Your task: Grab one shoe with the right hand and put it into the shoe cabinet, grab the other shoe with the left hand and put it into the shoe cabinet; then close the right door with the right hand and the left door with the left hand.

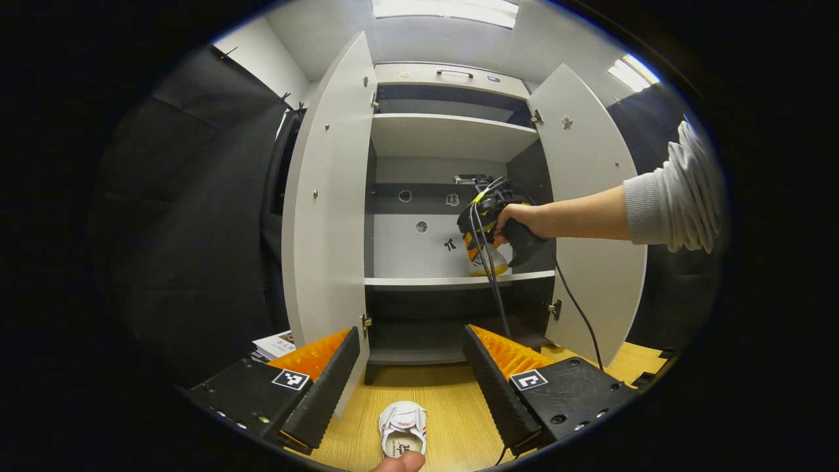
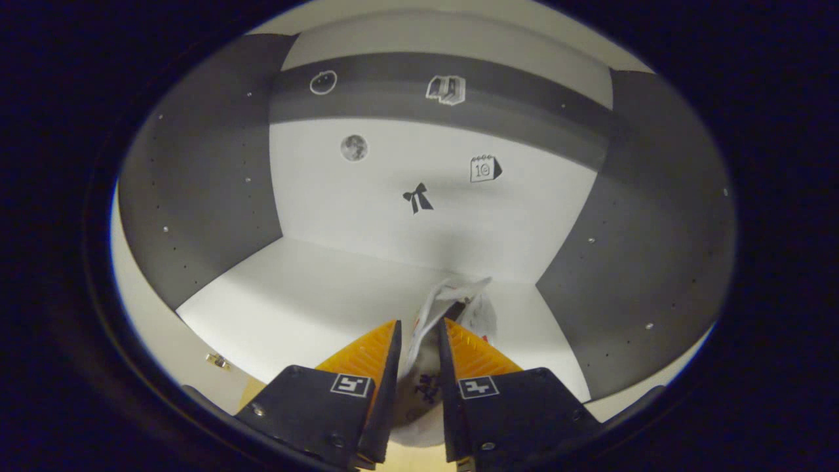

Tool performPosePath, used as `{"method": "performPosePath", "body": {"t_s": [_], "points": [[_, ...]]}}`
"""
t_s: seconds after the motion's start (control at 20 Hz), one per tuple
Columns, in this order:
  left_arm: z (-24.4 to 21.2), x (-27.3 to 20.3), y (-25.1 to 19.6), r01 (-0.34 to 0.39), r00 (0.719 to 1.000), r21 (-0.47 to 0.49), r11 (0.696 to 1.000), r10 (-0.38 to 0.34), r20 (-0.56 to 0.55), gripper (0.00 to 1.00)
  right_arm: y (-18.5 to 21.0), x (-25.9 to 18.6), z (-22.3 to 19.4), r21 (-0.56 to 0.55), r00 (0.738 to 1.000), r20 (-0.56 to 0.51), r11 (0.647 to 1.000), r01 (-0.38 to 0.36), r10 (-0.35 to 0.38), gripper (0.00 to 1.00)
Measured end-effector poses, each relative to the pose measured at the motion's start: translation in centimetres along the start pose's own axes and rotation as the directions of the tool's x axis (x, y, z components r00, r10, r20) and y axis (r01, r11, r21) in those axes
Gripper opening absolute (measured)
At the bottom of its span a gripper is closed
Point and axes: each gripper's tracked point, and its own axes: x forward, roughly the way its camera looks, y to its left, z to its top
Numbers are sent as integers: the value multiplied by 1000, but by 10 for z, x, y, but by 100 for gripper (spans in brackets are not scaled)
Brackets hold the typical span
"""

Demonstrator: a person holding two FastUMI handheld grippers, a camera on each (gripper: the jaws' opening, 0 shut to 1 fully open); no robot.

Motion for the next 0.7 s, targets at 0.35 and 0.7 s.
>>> {"method": "performPosePath", "body": {"t_s": [0.35, 0.7], "points": [[-11, 0, -8, 16, 1000, 14, 1000, -16, 4, 95, -4, -125, -27, 32, 945, 323, 998, -52, 39, 40], [-32, -11, -17, 37, 999, 15, 999, -37, -24, 95, -6, -244, -102, 22, 801, 597, 999, 38, -44, 68]]}}
